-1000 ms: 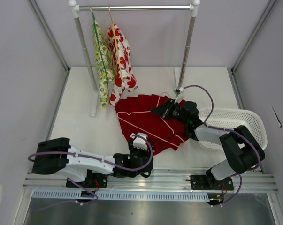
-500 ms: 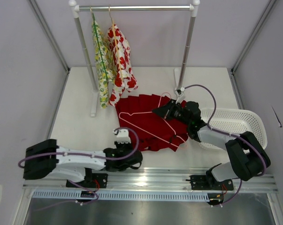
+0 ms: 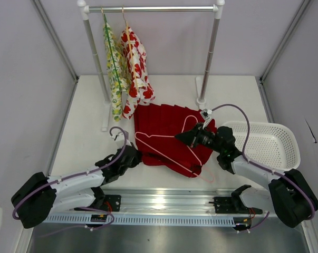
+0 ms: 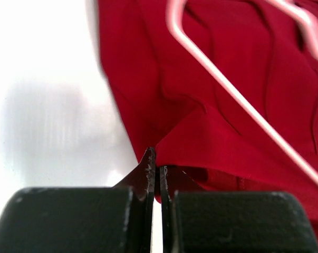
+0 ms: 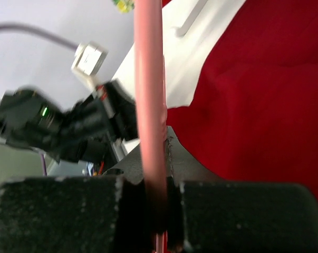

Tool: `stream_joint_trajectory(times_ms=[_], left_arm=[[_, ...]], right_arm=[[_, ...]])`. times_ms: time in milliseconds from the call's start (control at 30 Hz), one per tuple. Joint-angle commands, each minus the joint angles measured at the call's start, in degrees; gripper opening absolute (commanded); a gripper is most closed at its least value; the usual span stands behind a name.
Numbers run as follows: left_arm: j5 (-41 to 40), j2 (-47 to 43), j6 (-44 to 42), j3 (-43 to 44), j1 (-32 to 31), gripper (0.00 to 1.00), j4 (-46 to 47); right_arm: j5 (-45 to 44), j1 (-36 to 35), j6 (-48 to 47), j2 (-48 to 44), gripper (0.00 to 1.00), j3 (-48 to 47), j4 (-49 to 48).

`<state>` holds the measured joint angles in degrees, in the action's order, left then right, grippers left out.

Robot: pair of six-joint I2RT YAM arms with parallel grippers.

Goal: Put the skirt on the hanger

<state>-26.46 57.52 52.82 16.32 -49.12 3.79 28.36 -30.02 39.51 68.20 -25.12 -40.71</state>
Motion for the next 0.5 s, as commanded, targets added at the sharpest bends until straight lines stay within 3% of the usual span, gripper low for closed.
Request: stream_joint_trajectory(times_ms=[0, 233, 467], left_arm=[[6.24, 2.07, -1.66, 2.14, 4.20, 0.00, 1.40], [10.81, 6.91, -2.02, 5.04, 11.05, 0.00, 0.25], [11.25, 6.82, -3.42, 7.77, 12.91, 0.00, -2.21]], right_arm=[[5.21, -1.70, -2.76, -3.68, 0.00, 1.65, -3.51], [4.07, -3.90, -6.98, -7.99, 0.00, 2.80, 1.85], [-1.98, -7.07, -15.51, -9.06, 0.00, 1.84, 14.07]])
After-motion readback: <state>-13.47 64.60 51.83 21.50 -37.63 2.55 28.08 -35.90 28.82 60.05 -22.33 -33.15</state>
